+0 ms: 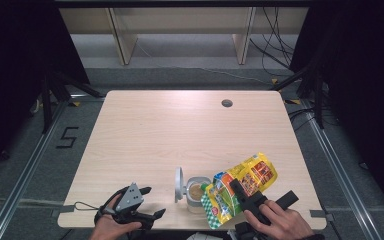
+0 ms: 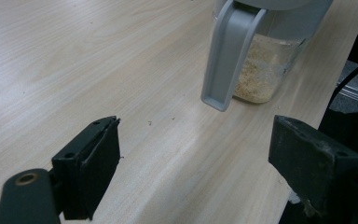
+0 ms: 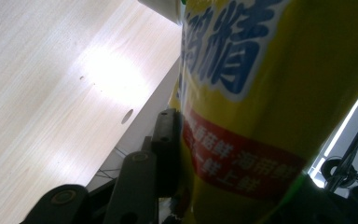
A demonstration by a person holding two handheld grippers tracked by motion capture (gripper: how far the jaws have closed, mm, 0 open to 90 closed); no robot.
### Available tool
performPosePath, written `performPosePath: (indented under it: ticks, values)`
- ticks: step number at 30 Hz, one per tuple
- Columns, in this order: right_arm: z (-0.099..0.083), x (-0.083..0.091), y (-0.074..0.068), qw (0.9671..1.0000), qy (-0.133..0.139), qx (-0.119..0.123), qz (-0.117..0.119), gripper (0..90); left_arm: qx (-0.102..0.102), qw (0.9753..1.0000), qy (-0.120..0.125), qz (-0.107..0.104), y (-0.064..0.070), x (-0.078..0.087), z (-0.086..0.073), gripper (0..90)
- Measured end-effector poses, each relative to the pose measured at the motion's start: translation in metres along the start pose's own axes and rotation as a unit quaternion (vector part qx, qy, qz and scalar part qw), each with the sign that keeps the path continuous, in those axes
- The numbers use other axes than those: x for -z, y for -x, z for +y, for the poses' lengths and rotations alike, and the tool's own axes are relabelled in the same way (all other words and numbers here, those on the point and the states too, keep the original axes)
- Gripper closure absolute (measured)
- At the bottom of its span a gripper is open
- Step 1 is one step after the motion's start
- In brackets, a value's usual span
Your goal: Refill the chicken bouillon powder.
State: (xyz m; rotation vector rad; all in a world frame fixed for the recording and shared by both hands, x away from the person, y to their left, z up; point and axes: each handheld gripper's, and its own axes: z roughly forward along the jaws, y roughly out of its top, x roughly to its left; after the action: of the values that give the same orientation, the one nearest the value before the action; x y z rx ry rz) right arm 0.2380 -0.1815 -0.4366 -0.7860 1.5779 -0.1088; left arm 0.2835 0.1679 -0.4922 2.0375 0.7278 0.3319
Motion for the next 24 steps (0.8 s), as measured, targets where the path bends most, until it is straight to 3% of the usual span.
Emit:
performPosePath:
  ticks: [24]
  values:
    - [-0.0009, -0.0004, -0.0008, 1.0, 0.003, -0.007, -0.001, 69.6, -0.002, 1.0, 0.0, -0.001, -0.0002, -0.0008, -0.0001, 16.0]
